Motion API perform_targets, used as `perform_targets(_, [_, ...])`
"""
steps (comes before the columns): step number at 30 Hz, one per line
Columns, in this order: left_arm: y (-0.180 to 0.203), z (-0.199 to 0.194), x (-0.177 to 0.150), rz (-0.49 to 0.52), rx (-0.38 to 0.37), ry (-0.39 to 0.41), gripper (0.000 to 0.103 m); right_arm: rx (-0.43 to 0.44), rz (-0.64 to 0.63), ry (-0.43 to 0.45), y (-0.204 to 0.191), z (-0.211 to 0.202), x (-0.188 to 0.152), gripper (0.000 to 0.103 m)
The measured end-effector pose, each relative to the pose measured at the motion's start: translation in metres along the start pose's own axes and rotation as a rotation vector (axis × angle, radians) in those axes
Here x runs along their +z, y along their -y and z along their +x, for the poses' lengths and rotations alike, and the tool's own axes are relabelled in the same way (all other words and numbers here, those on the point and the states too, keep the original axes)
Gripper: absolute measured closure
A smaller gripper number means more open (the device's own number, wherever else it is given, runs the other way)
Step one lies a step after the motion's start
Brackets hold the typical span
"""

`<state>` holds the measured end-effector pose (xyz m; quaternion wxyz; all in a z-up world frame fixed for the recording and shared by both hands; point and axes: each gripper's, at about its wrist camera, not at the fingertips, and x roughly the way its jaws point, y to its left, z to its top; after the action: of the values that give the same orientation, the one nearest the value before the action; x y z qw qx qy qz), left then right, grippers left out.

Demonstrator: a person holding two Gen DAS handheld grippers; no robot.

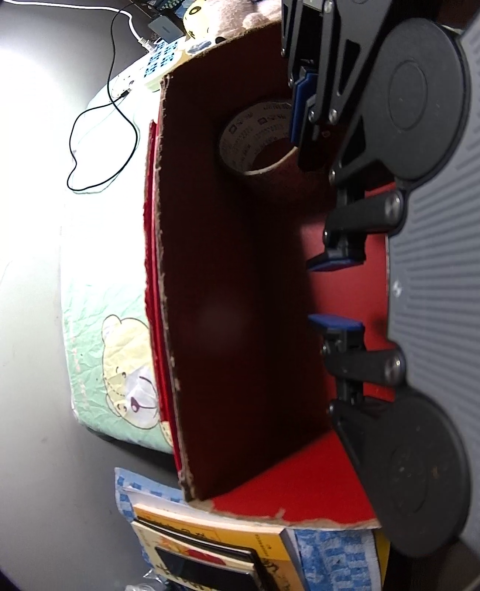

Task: Organize objects
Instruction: 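Carry the tape roll with the right gripper down into the red box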

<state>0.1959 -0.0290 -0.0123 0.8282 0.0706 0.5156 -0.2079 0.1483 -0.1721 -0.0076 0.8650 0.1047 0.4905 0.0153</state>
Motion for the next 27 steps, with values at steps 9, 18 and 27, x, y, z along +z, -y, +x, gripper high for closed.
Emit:
perform_targets(9, [0.006, 0.000, 0.000, 0.022, 0.055, 0.021, 0.074, -0.019, 0.027, 0.074, 0.004, -0.006, -0.002, 0.083])
perform_targets(18, [0.017, -0.020, -0.008, 0.050, 0.113, 0.066, 0.057, -0.008, 0.065, 0.168, 0.002, -0.030, -0.018, 0.082])
perform_targets(27, [0.029, -0.066, -0.023, 0.037, 0.135, 0.133, 0.054, -0.013, 0.065, 0.256, -0.002, -0.058, -0.042, 0.082])
